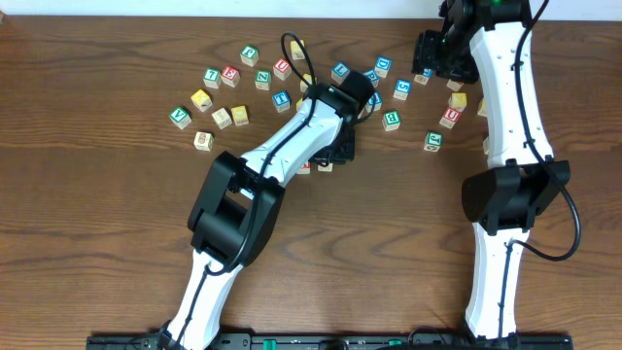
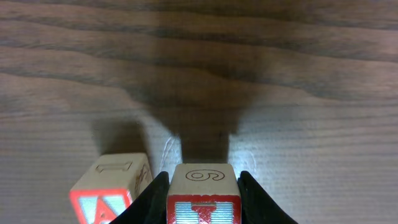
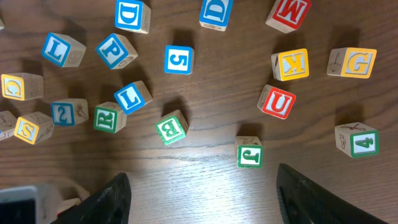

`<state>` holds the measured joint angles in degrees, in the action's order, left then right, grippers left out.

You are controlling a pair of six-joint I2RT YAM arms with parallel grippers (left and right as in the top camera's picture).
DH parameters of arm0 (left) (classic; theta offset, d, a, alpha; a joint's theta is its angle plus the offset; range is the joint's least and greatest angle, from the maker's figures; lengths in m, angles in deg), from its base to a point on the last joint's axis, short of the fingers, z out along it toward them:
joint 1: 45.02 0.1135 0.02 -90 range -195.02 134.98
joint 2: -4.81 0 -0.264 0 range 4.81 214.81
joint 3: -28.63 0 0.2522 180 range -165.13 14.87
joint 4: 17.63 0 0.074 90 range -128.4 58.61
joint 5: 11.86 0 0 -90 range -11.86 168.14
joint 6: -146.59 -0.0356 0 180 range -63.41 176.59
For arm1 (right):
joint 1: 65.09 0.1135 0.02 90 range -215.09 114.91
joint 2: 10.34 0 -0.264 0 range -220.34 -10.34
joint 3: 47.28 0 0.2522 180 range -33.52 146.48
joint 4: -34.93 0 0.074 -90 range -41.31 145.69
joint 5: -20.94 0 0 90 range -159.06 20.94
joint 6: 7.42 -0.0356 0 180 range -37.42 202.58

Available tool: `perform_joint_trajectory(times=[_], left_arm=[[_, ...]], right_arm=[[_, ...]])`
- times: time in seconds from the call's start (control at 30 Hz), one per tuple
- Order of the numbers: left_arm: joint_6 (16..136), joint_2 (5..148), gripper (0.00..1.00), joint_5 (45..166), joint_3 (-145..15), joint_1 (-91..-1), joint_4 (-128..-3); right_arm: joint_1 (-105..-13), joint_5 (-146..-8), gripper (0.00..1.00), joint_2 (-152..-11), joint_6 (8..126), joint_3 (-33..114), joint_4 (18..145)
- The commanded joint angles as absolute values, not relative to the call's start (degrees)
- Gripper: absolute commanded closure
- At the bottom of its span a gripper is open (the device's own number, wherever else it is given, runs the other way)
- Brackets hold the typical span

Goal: Spell out AI2
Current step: 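Place the red I block right of the A block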

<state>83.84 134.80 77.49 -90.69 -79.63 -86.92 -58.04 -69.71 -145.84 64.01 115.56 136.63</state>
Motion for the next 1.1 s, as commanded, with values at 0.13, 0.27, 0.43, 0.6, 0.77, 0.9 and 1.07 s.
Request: perform_joint_trajectory(times=[0.13,0.27,0.43,0.6,0.77,0.9,1.07], left_arm=[[85.0,136.84,0.72,75.96,-89.99,-79.5,-87.01],[85.0,137.43,0.72,75.98,-89.9,-79.5,-87.01],[84.98,137.54,0.72,75.96,-89.57,-79.5,-86.68],[85.0,137.54,0.72,75.96,-89.47,-79.5,-86.59],[84.98,137.54,0.67,75.96,-89.47,-79.5,-86.57],[84.98,137.51,0.59,75.96,-89.49,-79.43,-86.59],[84.95,136.46,0.58,75.98,-89.6,-79.43,-86.66]], right_arm=[[-57.93,-69.42,0.31,-145.58,64.91,116.35,136.85],[-57.91,-69.42,0.31,-145.56,64.91,116.35,136.92],[-57.91,-69.42,0.3,-145.58,64.91,116.35,136.94],[-57.93,-69.42,0.3,-145.58,64.93,116.35,137.01],[-57.91,-69.42,0.29,-145.58,65.09,116.35,137.01],[-57.91,-69.42,0.29,-145.58,65.09,116.35,137.01],[-57.93,-69.44,0.29,-145.58,65.09,116.35,137.01]])
